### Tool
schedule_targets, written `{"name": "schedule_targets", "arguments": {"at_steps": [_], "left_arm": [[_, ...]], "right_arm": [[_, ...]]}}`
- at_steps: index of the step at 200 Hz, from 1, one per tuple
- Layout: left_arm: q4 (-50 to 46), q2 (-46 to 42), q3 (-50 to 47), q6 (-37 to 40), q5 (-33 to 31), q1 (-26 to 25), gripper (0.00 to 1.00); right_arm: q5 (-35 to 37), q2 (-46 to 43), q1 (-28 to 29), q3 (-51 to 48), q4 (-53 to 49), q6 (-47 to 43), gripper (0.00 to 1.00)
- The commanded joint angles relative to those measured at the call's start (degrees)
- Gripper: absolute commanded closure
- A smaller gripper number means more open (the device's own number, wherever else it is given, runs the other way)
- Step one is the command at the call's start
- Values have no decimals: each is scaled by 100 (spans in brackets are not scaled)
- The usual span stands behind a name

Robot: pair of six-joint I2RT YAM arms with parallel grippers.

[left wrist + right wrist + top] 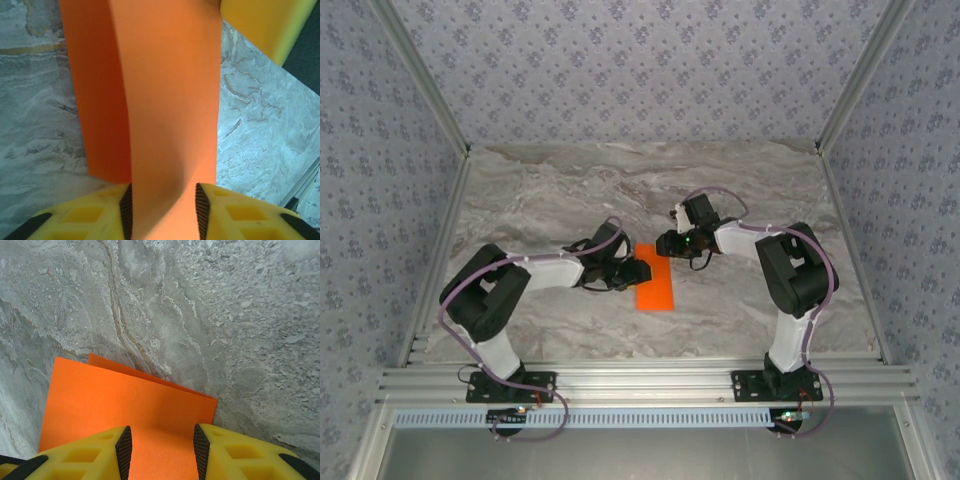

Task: Fold a paper plane with a square sheet of paper (fold left side to right side)
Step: Third fold the triangle at the center of the table.

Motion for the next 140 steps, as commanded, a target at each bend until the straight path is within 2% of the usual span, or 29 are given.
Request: {"name": "schedule_targets", "arguments": {"at_steps": [1, 39, 72, 95, 115, 140], "left_arm": [[-41, -247, 44, -6, -28, -34, 68], [-69, -322, 7, -111, -104, -54, 88], [214, -336, -89, -460, -137, -82, 95], [442, -352, -153, -675, -117, -86, 98], [559, -358, -181, -807, -81, -85, 98], [613, -338, -192, -897, -40, -81, 98]], "right_arm": [[114, 33, 36, 105, -166, -119, 58], [123, -297, 34, -18, 82, -269, 52], [465, -1336, 44, -551, 442, -653, 33], [722, -2279, 123, -1214, 482, -1009, 27], [939, -3100, 459, -1896, 462, -1329, 24], [1508, -4107, 1271, -2774, 571, -1547, 18]]}}
